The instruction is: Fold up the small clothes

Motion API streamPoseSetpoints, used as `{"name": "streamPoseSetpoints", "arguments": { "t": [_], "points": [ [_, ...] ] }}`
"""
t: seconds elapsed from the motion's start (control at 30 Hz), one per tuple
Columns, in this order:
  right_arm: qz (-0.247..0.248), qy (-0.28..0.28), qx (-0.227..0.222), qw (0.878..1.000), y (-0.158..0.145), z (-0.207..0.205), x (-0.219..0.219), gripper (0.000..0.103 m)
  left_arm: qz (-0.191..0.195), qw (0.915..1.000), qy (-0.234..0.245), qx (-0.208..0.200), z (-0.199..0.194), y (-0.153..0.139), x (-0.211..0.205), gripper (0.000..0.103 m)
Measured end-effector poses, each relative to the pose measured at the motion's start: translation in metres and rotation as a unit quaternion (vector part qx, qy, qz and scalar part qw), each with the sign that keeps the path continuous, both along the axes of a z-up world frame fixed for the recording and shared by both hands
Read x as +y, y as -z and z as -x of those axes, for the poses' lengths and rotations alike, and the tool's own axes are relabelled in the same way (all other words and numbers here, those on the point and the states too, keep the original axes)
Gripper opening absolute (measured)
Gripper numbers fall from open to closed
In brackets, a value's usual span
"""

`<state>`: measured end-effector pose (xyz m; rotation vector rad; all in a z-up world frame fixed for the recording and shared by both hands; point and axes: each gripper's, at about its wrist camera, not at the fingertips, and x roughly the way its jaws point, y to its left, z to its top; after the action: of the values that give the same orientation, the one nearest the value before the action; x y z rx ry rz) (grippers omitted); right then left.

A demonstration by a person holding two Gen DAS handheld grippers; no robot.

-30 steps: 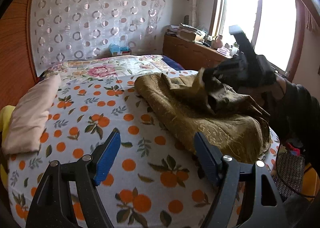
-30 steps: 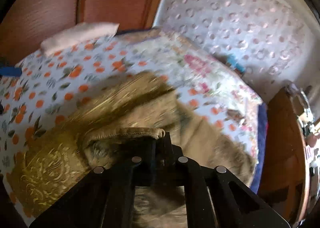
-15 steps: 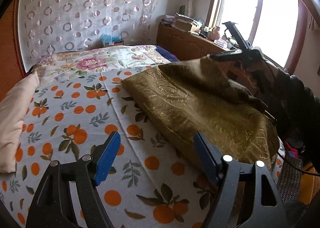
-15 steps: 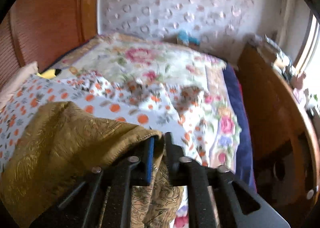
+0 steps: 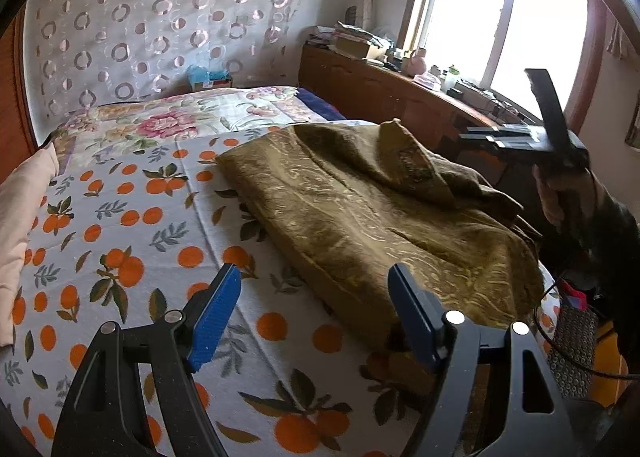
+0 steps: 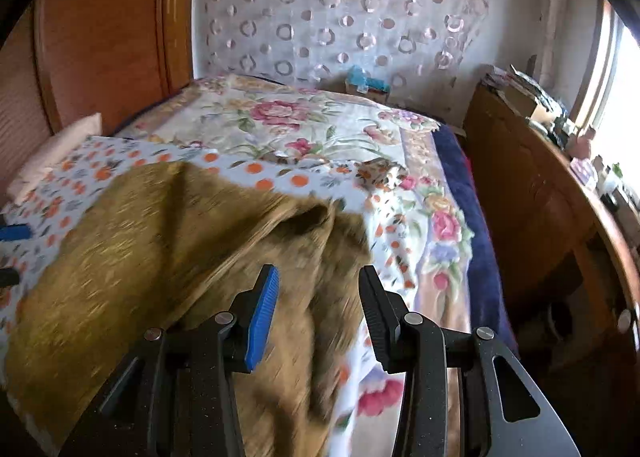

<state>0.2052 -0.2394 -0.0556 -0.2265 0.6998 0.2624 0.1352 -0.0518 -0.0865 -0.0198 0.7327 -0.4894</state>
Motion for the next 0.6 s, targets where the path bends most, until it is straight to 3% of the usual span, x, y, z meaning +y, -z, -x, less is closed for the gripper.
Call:
{"name": "streamPoseSetpoints", "arguments": {
  "t": [0.3,0.6],
  "points": [
    [-0.011,-0.022,0.019,1.0,0.007,0.092,-0.01,0.035,-0.001,0.9998,0.018,-0.011,0.034,-0.006,-0.019,0.077],
    [0.019,0.004,0.052,0.998,0.03,0.115,-0.016,0.035,-0.016,0.9997,0.021,-0.001,0.058,-0.004,-0.03,0.077]
  ]
}}
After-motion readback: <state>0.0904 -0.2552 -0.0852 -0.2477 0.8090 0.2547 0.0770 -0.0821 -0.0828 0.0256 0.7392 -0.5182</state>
